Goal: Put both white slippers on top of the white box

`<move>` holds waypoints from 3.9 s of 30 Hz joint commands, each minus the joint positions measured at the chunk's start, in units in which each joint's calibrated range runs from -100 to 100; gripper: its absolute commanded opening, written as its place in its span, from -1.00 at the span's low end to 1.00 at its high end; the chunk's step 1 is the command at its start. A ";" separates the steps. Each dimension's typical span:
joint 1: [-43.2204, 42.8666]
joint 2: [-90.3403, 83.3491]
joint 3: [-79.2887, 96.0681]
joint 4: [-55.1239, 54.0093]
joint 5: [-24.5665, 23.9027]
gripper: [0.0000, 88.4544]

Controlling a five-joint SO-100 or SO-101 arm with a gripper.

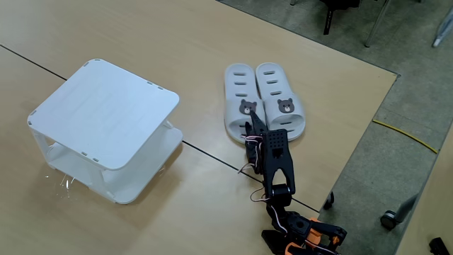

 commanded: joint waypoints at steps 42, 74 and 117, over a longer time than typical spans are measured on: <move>-2.33 -6.04 -49.18 48.64 0.42 -0.98; -35.14 -58.46 -68.03 104.72 0.42 -0.98; -48.30 0.69 -121.35 104.03 0.42 -0.98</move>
